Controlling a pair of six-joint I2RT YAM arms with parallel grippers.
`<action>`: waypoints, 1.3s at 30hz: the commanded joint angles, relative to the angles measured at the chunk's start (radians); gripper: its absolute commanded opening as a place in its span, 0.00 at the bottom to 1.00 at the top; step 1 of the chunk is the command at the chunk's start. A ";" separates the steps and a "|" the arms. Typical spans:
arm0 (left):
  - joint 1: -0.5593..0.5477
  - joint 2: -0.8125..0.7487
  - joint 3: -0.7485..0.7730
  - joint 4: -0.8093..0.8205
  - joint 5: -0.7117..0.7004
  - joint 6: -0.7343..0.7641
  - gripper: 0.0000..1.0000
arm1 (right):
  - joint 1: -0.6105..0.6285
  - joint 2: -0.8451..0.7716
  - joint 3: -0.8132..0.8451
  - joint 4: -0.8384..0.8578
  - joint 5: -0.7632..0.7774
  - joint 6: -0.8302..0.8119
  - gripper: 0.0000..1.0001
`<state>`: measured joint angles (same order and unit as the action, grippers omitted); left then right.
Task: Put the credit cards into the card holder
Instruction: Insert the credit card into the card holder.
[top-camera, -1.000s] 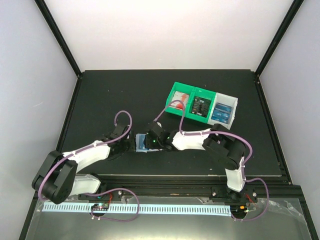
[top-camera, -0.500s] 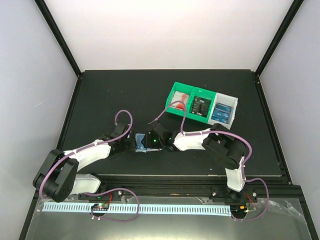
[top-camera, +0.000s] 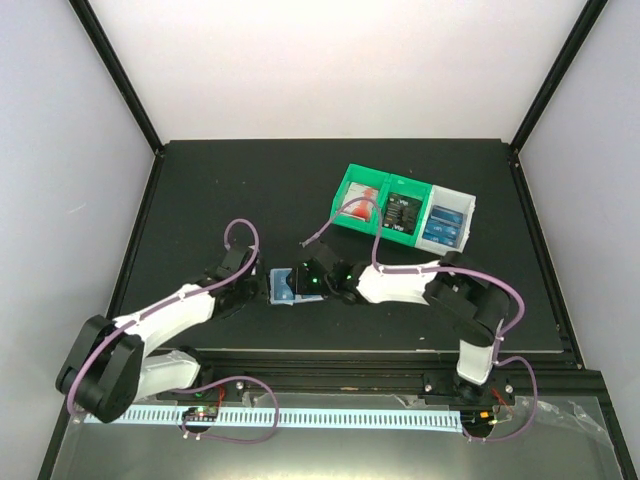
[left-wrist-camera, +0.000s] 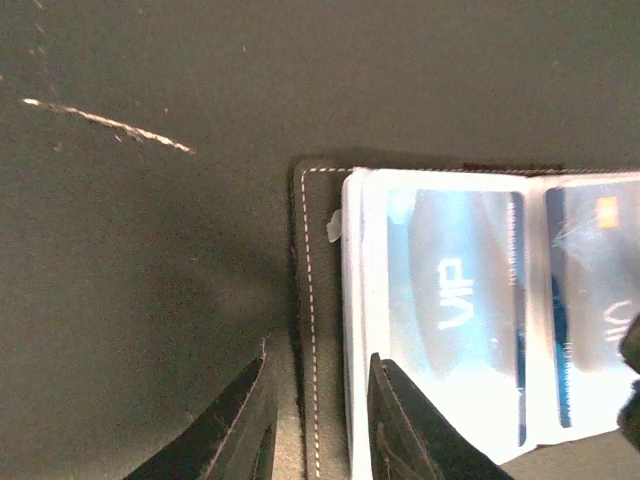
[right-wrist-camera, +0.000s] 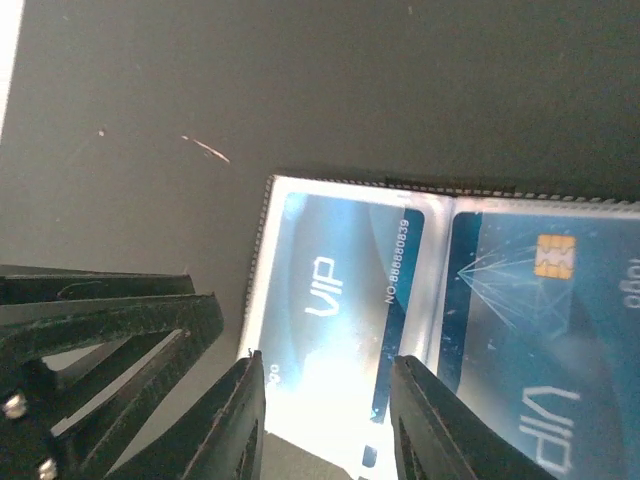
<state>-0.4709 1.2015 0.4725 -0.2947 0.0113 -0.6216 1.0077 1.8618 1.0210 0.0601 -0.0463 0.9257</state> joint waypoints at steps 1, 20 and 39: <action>0.005 -0.079 0.011 -0.027 -0.035 -0.003 0.30 | 0.001 -0.094 -0.007 -0.087 0.078 -0.080 0.37; 0.100 -0.033 -0.075 0.191 0.281 -0.037 0.28 | 0.051 0.062 0.130 -0.273 0.059 -0.138 0.07; 0.113 -0.029 -0.080 0.202 0.319 -0.016 0.28 | 0.051 0.129 0.168 -0.341 0.105 -0.099 0.01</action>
<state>-0.3664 1.1656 0.3897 -0.1184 0.3073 -0.6498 1.0588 1.9575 1.1847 -0.2493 0.0246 0.8074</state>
